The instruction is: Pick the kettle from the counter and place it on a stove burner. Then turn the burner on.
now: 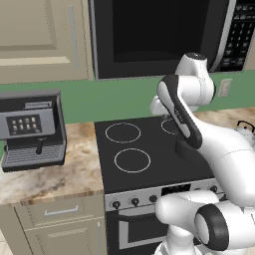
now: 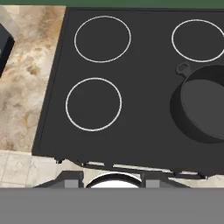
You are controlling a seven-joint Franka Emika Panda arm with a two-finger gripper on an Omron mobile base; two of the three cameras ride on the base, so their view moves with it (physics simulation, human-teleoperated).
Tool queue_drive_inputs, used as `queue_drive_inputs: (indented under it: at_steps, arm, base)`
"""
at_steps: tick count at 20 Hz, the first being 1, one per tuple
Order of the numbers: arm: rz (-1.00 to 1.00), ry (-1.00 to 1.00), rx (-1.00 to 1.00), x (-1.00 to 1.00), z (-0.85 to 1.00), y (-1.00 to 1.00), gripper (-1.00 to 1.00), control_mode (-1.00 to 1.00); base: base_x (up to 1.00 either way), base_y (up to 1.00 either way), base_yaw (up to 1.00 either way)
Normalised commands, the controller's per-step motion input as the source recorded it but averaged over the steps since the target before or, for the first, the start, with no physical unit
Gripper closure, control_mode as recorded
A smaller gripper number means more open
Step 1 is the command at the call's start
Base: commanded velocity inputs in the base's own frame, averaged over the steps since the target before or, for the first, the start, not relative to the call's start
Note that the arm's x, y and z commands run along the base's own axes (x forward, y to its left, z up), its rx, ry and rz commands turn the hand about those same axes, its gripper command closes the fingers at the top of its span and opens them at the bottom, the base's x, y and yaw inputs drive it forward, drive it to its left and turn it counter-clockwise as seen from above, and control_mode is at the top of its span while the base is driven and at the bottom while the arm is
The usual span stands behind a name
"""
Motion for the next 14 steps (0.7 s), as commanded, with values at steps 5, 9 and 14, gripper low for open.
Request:
queue_drive_inputs:
  at_steps: [5, 9, 14]
  arm:
    - [0.00, -0.03, 0.00, -0.07, 0.00, -0.08, -1.00, -1.00]
    - [0.00, 0.00, 0.00, -0.15, 0.00, -0.14, -1.00, -1.00]
    - [0.00, 0.00, 0.00, -0.07, 0.00, -0.17, -1.00, -1.00]
  base:
    - [0.00, 0.00, 0.00]
    - [0.00, 0.00, 0.00]
    - [0.00, 0.00, 0.00]
